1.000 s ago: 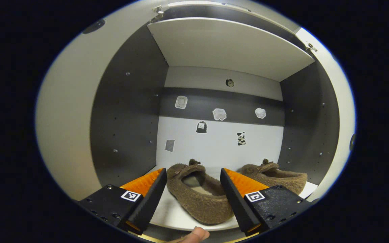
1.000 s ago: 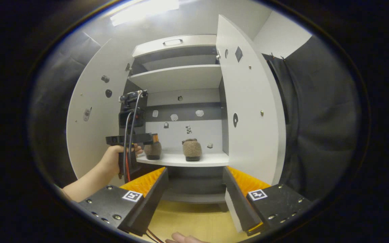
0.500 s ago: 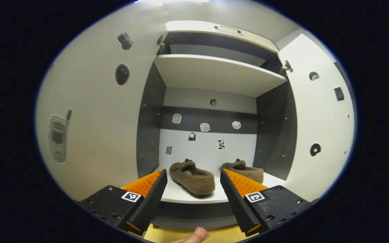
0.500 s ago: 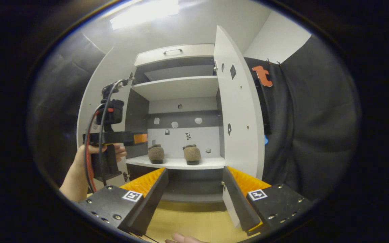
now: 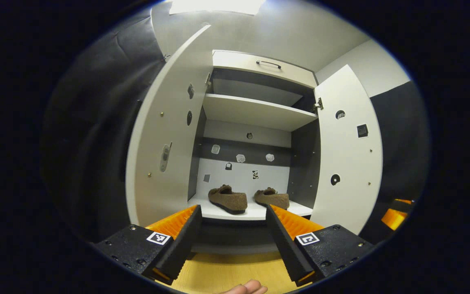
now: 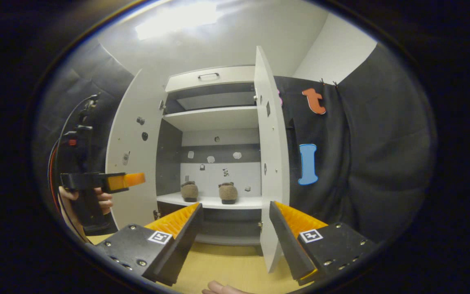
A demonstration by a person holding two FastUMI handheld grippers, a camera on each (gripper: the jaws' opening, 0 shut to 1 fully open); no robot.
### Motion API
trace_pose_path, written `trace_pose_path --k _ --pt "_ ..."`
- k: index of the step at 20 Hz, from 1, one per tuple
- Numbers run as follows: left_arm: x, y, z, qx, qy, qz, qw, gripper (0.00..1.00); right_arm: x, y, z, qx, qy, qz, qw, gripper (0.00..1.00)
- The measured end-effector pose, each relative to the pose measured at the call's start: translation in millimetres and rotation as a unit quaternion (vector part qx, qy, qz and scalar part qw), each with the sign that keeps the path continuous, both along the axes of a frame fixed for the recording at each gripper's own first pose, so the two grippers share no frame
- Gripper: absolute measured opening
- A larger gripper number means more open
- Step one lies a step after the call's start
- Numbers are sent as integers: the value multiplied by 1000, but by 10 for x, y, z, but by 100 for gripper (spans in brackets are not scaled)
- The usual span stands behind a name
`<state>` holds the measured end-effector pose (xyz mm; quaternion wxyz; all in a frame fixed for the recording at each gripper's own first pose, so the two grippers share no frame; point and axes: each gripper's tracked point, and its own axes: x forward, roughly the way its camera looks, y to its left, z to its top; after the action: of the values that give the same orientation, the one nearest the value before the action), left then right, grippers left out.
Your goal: Grab one shoe with the right hand and put it into the shoe cabinet, grab the other shoe with the left hand and put it into the shoe cabinet; then close the right door with the right hand and the left door with the left hand.
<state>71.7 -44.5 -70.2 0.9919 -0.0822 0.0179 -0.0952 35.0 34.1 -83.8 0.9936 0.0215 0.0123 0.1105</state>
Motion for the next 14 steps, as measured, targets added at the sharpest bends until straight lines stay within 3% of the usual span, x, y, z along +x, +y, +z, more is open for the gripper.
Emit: trace_pose_path --k 6,8,14 --pt "-544 212 -150 11 3 8 1000 92 53 -666 310 -45 -8 -23 999 97" --pt "-683 198 -159 6 6 -1 1000 96 126 -873 426 -53 -16 -28 998 98" --pt "-971 213 -176 15 1 -19 1000 96 679 -1555 570 -84 -8 -29 996 96"
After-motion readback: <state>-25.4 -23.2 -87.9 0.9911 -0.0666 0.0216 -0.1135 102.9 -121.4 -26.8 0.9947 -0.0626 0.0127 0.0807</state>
